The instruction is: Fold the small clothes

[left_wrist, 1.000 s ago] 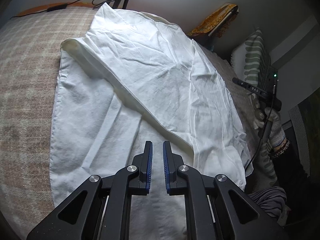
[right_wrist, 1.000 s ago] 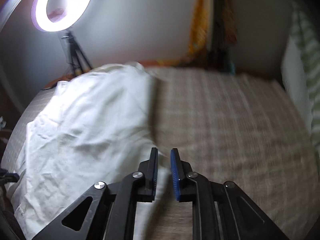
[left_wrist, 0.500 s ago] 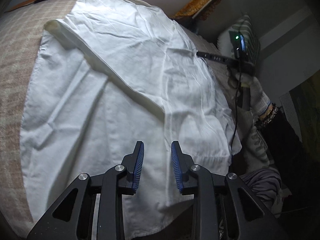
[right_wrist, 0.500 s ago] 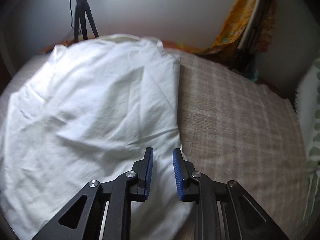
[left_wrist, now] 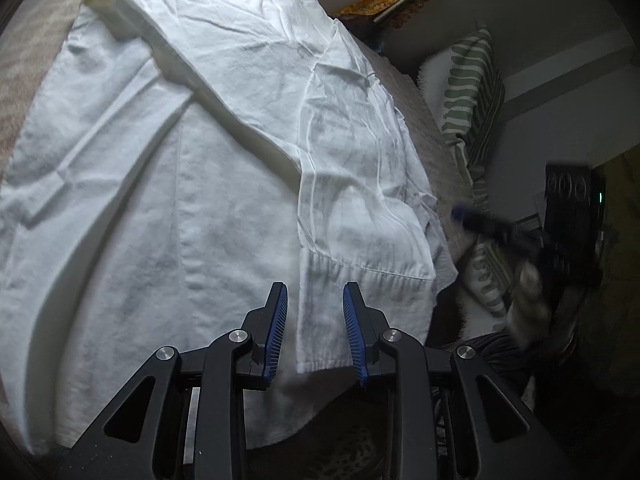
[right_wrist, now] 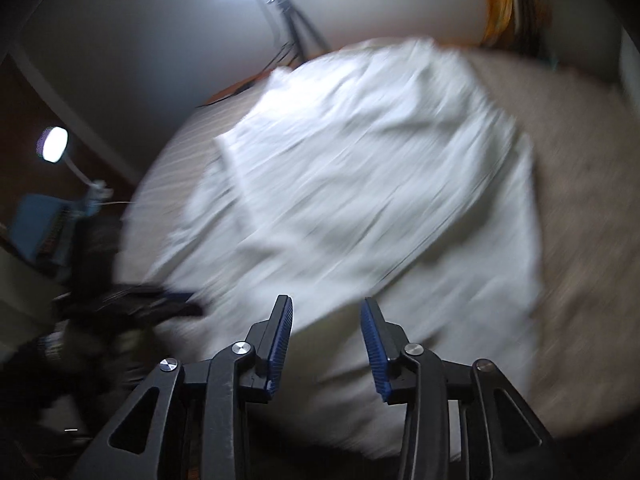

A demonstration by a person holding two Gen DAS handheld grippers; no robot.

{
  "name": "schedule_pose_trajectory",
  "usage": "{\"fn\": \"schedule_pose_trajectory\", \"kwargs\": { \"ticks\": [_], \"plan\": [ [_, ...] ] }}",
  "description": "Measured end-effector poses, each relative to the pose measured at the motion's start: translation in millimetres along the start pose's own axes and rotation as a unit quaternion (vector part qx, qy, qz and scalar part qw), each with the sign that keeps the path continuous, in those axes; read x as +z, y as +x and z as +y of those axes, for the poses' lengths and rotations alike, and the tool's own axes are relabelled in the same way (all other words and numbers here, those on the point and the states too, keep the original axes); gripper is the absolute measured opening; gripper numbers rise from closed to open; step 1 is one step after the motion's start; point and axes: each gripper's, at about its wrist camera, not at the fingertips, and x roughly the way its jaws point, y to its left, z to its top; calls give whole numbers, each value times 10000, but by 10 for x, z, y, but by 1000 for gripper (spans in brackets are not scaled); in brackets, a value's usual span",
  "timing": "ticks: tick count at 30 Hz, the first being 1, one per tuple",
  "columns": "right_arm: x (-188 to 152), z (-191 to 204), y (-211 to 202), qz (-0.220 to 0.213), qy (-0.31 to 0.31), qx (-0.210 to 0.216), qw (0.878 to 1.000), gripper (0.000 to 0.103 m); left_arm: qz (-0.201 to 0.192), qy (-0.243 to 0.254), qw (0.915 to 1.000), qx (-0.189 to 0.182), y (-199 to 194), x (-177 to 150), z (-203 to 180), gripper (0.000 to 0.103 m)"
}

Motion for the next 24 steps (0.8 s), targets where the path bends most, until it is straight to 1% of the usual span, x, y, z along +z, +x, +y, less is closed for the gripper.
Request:
{"fn": "schedule_pose_trajectory", "kwargs": {
  "ticks": [1, 2, 3, 4, 5, 6, 8, 9, 10, 12, 13, 14, 15, 16, 17, 19, 20, 21, 23, 24],
  "plan": [
    [-116, 53, 56, 139, 131, 225, 9996, 38, 39, -31, 9999, -94, 15, -11, 3, 25],
    [-204, 99, 109, 233, 200, 343, 9989, 38, 64, -31, 9999, -138, 24, -21, -1, 24],
    [-290, 144, 187, 339, 237, 381, 9984, 38, 85, -31, 9998, -162, 39, -26, 1, 24],
    [-350, 179, 241, 395, 253, 340, 9983, 36, 90, -58, 9998, -168, 49, -25, 8, 22],
    [-395, 203, 295, 425, 296, 333, 9981, 34, 85, -89, 9997, -188, 53, -28, 17, 18],
    [-429, 213, 364, 453, 398, 439, 9972, 29, 94, -96, 9997, -211, 59, -27, 17, 9],
    [-441, 214, 460, 501, 551, 666, 9950, 19, 48, -117, 9996, -257, 42, -19, 9, 6],
    [-440, 210, 498, 499, 673, 819, 9931, 10, 11, -147, 9994, -323, 21, -8, 1, 3],
    [-433, 199, 508, 467, 802, 983, 9908, 4, -38, -203, 9988, -442, -18, 1, -13, 2],
    [-397, 168, 438, 270, 1153, 1598, 9800, 2, -180, -167, 9982, -550, -104, 22, -57, 2],
    [-387, 150, 371, 68, 1381, 2072, 9685, 2, -268, -118, 9977, -613, -164, 32, -89, 2],
    [-381, 127, 325, -69, 1517, 2365, 9597, 2, -308, -108, 9974, -641, -195, 33, -102, 2],
    [-383, 107, 283, -180, 1608, 2531, 9538, 2, -364, -88, 9974, -622, -229, 35, -111, 2],
    [-398, 77, 258, -246, 1691, 2606, 9502, 2, -387, -51, 9977, -555, -239, 35, -113, 2],
    [-423, 52, 270, -229, 1754, 2603, 9492, 2, -370, 15, 9984, -419, -230, 25, -105, 2],
    [-506, 9, 378, 6, 1840, 2277, 9562, 2, -297, 12, 9993, -213, -184, 9, -52, 2],
    [-542, -1, 430, 124, 1851, 2083, 9603, 2, -247, 31, 9997, -42, -145, -14, -21, 2],
    [-586, 9, 480, 283, 1806, 1802, 9665, 5, -224, 73, 9997, 78, -126, -27, -4, 2],
    [-648, 108, 545, 593, 1389, 1038, 9831, 7, -179, 163, 9992, 314, -99, -70, 13, 2],
    [-660, 179, 542, 667, 1119, 761, 9886, 14, -178, 183, 9991, 347, -114, -78, 27, 2]
  ]
}}
